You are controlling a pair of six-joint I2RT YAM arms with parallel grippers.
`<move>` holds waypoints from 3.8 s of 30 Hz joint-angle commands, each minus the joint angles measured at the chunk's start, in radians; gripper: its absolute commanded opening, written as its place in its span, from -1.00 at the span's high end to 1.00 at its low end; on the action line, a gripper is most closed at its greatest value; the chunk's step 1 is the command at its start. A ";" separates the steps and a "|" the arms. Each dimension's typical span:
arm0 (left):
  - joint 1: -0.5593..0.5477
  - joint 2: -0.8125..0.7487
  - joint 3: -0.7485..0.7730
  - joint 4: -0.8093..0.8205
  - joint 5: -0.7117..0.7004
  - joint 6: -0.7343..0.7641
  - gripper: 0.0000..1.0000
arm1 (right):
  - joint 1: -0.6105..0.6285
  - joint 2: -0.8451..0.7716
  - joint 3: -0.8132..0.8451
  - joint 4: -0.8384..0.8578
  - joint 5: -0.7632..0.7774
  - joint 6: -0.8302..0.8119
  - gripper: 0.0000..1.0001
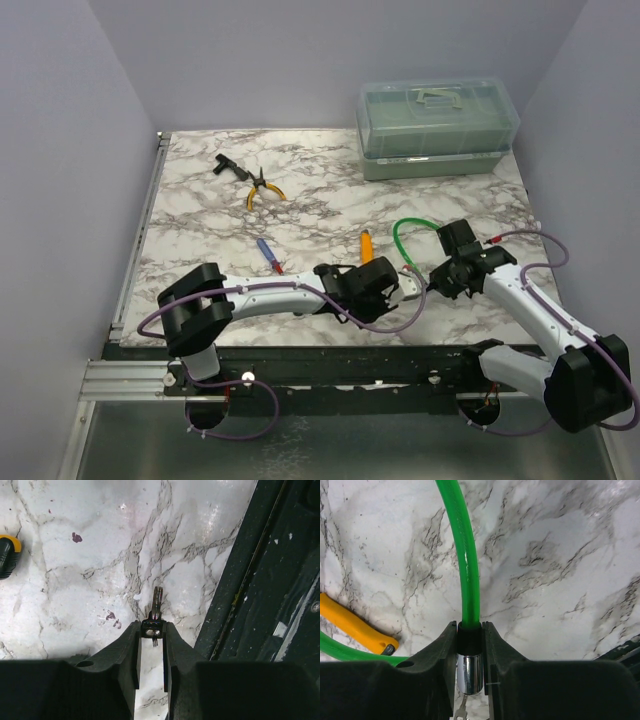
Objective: Unlock with the key
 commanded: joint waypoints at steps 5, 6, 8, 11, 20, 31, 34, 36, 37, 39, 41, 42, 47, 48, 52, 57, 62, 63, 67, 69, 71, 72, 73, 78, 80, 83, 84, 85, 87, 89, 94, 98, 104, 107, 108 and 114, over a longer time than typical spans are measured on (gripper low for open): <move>0.006 0.001 0.061 0.071 0.037 -0.166 0.89 | 0.003 -0.026 -0.051 0.084 -0.124 0.095 0.99; 0.006 0.004 0.067 0.074 0.034 -0.173 0.89 | 0.003 -0.028 -0.055 0.084 -0.126 0.105 0.99; 0.006 0.007 0.077 0.080 0.027 -0.190 0.90 | 0.003 -0.030 -0.058 0.075 -0.128 0.123 0.99; 0.006 0.020 0.085 0.088 0.014 -0.207 0.94 | 0.003 -0.038 -0.057 0.062 -0.135 0.152 0.99; 0.005 0.034 0.075 0.120 -0.059 -0.216 0.96 | 0.003 -0.015 -0.012 -0.003 -0.154 0.188 1.00; -0.004 0.037 0.058 0.157 -0.125 -0.189 0.97 | 0.005 0.014 0.011 -0.020 -0.186 0.191 1.00; -0.006 0.042 0.055 0.167 -0.137 -0.183 0.97 | 0.005 0.025 0.015 -0.015 -0.190 0.188 0.99; -0.009 0.047 0.054 0.174 -0.145 -0.179 0.97 | 0.006 0.035 0.014 -0.011 -0.193 0.186 0.99; -0.011 0.050 0.052 0.178 -0.149 -0.176 0.97 | 0.008 0.040 0.013 -0.009 -0.196 0.187 0.99; -0.014 0.057 0.051 0.181 -0.161 -0.172 0.97 | 0.012 0.050 0.016 -0.009 -0.196 0.192 1.00; -0.016 0.062 0.047 0.186 -0.164 -0.170 0.97 | 0.014 0.056 0.016 -0.005 -0.198 0.194 1.00; -0.018 0.066 0.045 0.188 -0.164 -0.169 0.97 | 0.015 0.059 0.014 -0.001 -0.198 0.194 1.00; -0.022 0.078 0.033 0.193 -0.171 -0.160 0.98 | 0.018 0.069 0.015 0.005 -0.197 0.192 1.00; -0.021 0.081 0.031 0.194 -0.173 -0.160 0.98 | 0.019 0.068 0.013 0.007 -0.197 0.192 0.99; -0.023 0.089 0.026 0.202 -0.169 -0.162 0.98 | 0.020 0.072 0.001 0.021 -0.210 0.192 0.99; -0.026 0.098 0.026 0.211 -0.168 -0.159 0.98 | 0.028 0.079 -0.009 0.032 -0.215 0.196 0.99; -0.026 0.106 0.028 0.216 -0.170 -0.156 0.98 | 0.032 0.089 -0.011 0.037 -0.213 0.198 1.00; -0.026 0.108 0.028 0.216 -0.170 -0.156 0.98 | 0.033 0.091 -0.012 0.038 -0.213 0.198 0.99; -0.026 0.113 0.028 0.216 -0.169 -0.157 0.99 | 0.038 0.095 -0.012 0.042 -0.215 0.198 1.00; -0.027 0.115 0.029 0.217 -0.168 -0.158 0.99 | 0.039 0.097 -0.014 0.043 -0.214 0.196 0.99; -0.027 0.113 0.029 0.217 -0.167 -0.159 0.98 | 0.041 0.099 -0.013 0.044 -0.213 0.195 0.99; -0.027 0.113 0.031 0.217 -0.168 -0.159 0.98 | 0.041 0.098 -0.014 0.045 -0.216 0.195 0.99; -0.027 0.114 0.031 0.217 -0.168 -0.158 0.98 | 0.043 0.100 -0.014 0.047 -0.218 0.195 0.99; -0.029 0.119 0.033 0.217 -0.170 -0.155 0.99 | 0.051 0.100 -0.018 0.050 -0.213 0.198 1.00; -0.029 0.121 0.035 0.217 -0.169 -0.155 0.99 | 0.053 0.102 -0.020 0.052 -0.214 0.198 0.99; -0.028 0.124 0.036 0.217 -0.170 -0.154 0.98 | 0.055 0.101 -0.023 0.053 -0.213 0.198 0.99; -0.029 0.124 0.035 0.217 -0.170 -0.154 0.99 | 0.055 0.101 -0.022 0.053 -0.213 0.198 1.00; -0.030 0.124 0.036 0.217 -0.171 -0.153 0.99 | 0.055 0.101 -0.023 0.054 -0.211 0.198 1.00; -0.028 0.122 0.036 0.217 -0.174 -0.153 0.99 | 0.057 0.103 -0.026 0.054 -0.209 0.198 0.99; -0.029 0.124 0.038 0.217 -0.178 -0.151 0.99 | 0.058 0.104 -0.029 0.056 -0.209 0.198 0.99; -0.029 0.128 0.041 0.217 -0.184 -0.147 0.99 | 0.060 0.103 -0.036 0.062 -0.209 0.198 0.99; -0.029 0.127 0.040 0.216 -0.193 -0.139 0.99 | 0.060 0.097 -0.036 0.059 -0.207 0.198 0.99; -0.030 0.136 0.049 0.216 -0.188 -0.141 0.99 | 0.062 0.094 -0.038 0.065 -0.213 0.198 0.99; -0.029 0.140 0.053 0.217 -0.188 -0.143 0.99 | 0.062 0.094 -0.040 0.069 -0.215 0.198 0.99; -0.029 0.141 0.054 0.215 -0.187 -0.143 0.99 | 0.062 0.095 -0.042 0.070 -0.215 0.199 0.99; -0.029 0.142 0.058 0.216 -0.188 -0.141 0.99 | 0.063 0.097 -0.048 0.077 -0.219 0.201 1.00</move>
